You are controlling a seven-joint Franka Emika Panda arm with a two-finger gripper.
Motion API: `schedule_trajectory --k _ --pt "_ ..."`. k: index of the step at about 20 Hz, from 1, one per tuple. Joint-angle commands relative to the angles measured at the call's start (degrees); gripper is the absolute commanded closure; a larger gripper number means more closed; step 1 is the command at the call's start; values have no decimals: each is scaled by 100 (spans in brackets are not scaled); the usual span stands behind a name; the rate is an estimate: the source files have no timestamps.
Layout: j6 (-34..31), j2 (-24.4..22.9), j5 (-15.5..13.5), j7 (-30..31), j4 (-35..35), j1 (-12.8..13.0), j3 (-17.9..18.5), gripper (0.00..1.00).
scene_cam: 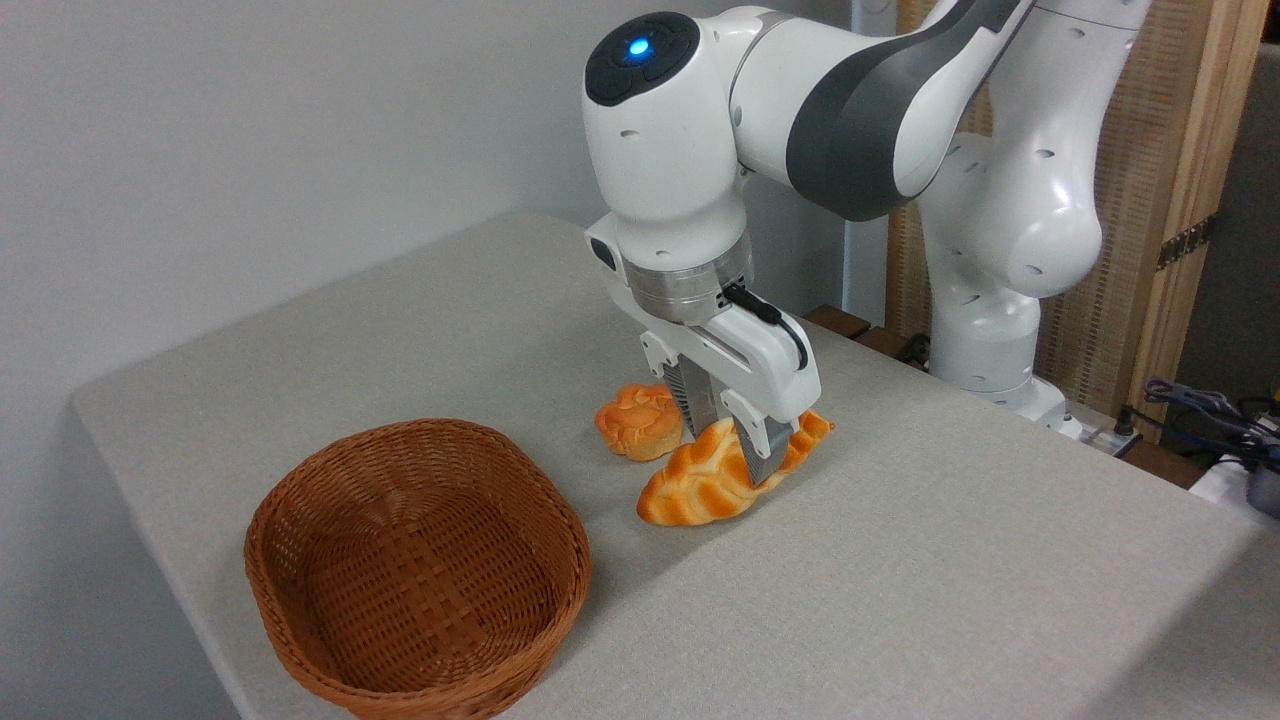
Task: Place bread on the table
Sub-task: 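Lower the braided roll onto the table and open the gripper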
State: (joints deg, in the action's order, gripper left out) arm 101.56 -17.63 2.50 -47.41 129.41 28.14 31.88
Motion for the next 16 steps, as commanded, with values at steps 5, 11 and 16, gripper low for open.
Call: schedule_trajectory --k 5,11,16 --pt "-93 -127 119 -41 23 104 82 0" --pt "-93 -127 119 -41 23 104 82 0" --pt "-93 -136 110 -14 -21 104 82 0"
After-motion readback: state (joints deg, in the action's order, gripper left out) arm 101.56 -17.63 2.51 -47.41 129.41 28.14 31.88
